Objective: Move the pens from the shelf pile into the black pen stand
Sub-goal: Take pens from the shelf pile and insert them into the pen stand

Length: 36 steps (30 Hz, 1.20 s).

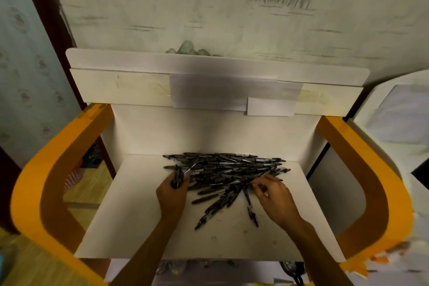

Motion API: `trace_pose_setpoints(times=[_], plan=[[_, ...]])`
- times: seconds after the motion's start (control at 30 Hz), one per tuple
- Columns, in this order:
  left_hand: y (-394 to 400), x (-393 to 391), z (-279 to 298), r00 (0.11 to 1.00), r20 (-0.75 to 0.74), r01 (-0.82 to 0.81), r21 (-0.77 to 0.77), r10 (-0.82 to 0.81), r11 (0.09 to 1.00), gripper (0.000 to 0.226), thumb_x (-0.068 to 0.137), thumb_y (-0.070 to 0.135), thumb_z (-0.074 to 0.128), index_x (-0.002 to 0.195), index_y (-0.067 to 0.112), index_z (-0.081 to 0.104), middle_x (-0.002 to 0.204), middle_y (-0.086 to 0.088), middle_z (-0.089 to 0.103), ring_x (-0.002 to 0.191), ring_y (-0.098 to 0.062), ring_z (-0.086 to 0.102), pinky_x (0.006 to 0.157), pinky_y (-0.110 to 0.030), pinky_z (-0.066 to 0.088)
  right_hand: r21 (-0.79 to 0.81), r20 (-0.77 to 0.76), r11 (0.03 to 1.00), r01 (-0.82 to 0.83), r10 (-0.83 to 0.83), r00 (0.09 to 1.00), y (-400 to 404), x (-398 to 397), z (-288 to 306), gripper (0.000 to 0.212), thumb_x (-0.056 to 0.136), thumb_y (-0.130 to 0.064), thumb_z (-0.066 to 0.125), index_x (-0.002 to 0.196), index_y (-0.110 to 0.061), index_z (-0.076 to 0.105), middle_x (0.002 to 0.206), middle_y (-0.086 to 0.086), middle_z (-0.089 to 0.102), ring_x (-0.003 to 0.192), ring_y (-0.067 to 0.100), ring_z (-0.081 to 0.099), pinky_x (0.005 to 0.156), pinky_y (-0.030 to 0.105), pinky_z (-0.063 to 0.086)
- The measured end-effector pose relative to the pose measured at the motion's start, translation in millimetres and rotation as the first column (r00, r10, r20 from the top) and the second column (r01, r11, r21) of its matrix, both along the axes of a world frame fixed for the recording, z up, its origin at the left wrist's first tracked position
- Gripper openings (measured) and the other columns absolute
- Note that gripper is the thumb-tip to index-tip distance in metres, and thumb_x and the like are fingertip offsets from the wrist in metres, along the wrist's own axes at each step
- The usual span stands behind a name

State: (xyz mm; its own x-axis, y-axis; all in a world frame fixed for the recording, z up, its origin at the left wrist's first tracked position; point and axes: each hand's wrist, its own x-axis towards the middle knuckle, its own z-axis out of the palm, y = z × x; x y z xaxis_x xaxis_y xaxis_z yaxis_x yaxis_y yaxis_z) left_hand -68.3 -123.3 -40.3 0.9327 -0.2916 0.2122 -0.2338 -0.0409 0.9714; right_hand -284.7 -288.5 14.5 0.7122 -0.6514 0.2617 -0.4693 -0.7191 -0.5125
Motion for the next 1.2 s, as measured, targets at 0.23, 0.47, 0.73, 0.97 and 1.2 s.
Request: trace_pose_setpoints(times=[0.23,0.47,0.73,0.97,1.2], plan=[[0.9,9.0,-17.8,0.999,0.043,0.013,0.185,-0.021,0.983,0.029,0.096,0.018,0.064,0.068,0.007,0.063,0.062,-0.008,0.063,0.058,-0.025,0.059,0.056,-0.034,0.048,0.012,-0.013,1.000,0.009,-0.009,1.000,-3.5,-1.0,-1.7,0.016,0.097,-0.028,0.055,0.101,-0.029,0.071,0.100,-0.008,0.064,0.079,0.005,0.057,0.072,0.023,0.049],[-7.8,-10.4,4.2,0.893,0.118,0.351,0.422,-0.435,0.836,0.025,0.091,0.027,0.071,0.115,0.024,0.066,0.096,0.016,0.067,0.085,0.004,0.062,0.073,-0.007,0.048,0.024,-0.002,1.000,0.003,-0.003,1.000,-7.9,4.3,3.8,0.016,0.096,-0.022,0.056,0.102,-0.023,0.072,0.099,-0.005,0.064,0.084,0.011,0.059,0.077,0.032,0.052],[-12.9,-34.9,4.9,0.768,0.046,0.400,0.745,-0.639,0.534,0.036,0.081,0.047,0.073,0.110,0.027,0.065,0.104,0.008,0.067,0.090,-0.005,0.058,0.072,-0.016,0.046,0.021,-0.008,1.000,0.020,-0.020,1.000,-16.5,5.4,2.4,0.015,0.095,-0.024,0.056,0.100,-0.029,0.070,0.098,-0.007,0.062,0.083,0.010,0.059,0.078,0.032,0.052],[-23.5,-39.9,11.7,0.770,0.041,0.298,0.860,-0.637,0.414,0.037,0.082,0.042,0.071,0.110,0.020,0.062,0.107,0.001,0.062,0.090,-0.009,0.054,0.073,-0.020,0.045,0.026,-0.006,1.000,0.018,-0.018,1.000,-14.6,-0.5,-0.2,0.018,0.097,-0.025,0.056,0.107,-0.027,0.071,0.105,-0.008,0.063,0.087,0.009,0.060,0.081,0.029,0.053],[-11.5,-36.5,12.2,0.824,0.109,0.261,0.799,-0.557,0.543,0.031,0.091,0.044,0.062,0.112,0.022,0.061,0.101,0.005,0.067,0.082,-0.008,0.056,0.071,-0.020,0.047,0.013,-0.015,1.000,0.010,-0.010,1.000,-10.7,-1.3,1.3,0.017,0.097,-0.025,0.056,0.103,-0.027,0.071,0.101,-0.008,0.062,0.083,0.006,0.058,0.076,0.023,0.049]])
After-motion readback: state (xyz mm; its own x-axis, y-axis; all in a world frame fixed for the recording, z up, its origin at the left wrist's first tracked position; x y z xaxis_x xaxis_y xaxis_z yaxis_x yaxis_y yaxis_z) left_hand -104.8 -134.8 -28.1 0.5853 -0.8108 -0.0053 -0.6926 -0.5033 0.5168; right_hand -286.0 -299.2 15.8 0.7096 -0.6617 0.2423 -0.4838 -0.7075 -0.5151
